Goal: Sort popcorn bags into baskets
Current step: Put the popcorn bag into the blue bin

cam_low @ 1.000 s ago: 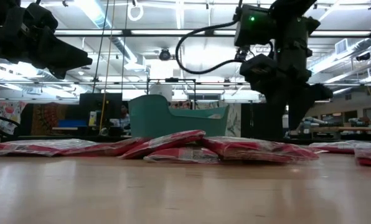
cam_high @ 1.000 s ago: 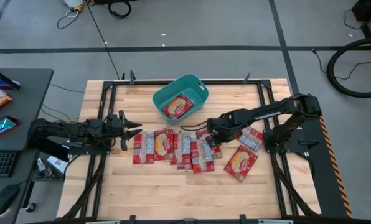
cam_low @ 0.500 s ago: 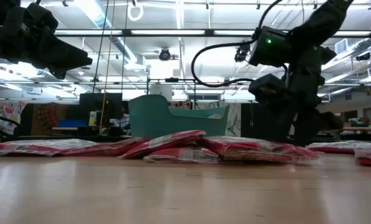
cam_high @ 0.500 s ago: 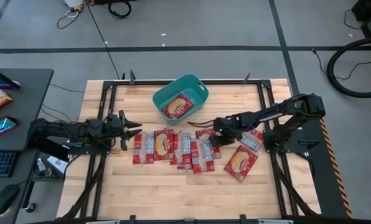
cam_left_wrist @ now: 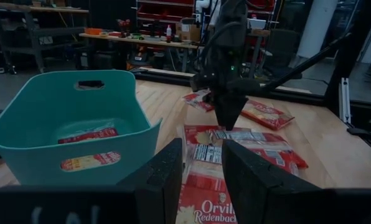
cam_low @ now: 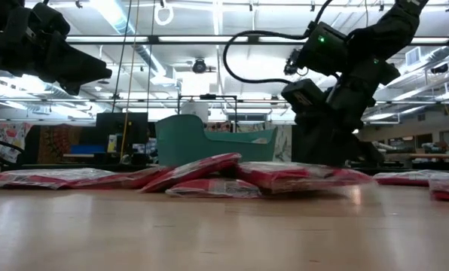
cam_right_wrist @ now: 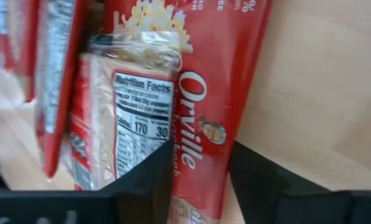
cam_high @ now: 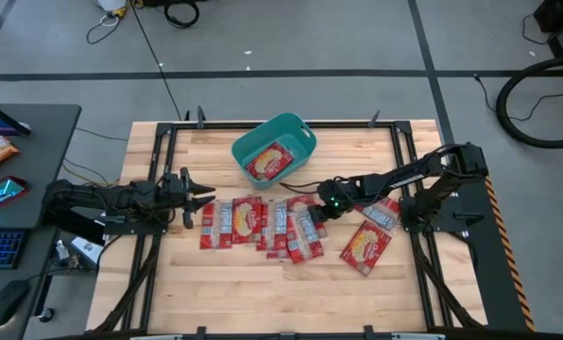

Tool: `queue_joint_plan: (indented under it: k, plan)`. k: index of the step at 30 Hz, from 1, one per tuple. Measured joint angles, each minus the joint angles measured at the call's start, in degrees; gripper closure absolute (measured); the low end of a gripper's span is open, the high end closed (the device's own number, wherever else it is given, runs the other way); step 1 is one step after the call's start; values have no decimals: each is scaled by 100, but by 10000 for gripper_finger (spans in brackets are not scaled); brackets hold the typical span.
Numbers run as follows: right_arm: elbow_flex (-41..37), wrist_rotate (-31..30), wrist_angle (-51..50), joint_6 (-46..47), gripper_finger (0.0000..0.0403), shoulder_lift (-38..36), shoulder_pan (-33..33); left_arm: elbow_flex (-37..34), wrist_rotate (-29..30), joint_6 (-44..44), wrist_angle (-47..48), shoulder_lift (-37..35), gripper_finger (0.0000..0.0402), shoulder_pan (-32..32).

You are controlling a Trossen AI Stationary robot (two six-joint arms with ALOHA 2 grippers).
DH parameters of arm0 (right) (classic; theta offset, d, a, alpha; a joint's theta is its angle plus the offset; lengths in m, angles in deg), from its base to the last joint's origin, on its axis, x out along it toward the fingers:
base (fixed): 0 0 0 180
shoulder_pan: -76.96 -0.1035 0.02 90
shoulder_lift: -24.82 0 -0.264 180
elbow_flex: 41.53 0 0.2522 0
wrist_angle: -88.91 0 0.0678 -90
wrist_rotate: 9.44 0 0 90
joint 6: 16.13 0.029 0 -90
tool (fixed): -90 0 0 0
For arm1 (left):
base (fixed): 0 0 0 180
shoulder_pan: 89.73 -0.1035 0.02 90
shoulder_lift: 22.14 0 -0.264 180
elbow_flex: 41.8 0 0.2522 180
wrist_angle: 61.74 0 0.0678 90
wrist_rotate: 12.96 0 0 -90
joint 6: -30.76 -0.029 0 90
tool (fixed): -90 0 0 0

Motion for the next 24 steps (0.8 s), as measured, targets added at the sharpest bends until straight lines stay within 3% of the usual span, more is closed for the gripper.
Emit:
queue_joint_plan:
  k: [11,24]
  plan:
    - [11,176,362,-61,393,391,2,1,0,39,3,0,283,2]
    - [61,-374,187,-543,400,-585,0,0,-116,176,34,0,283,0]
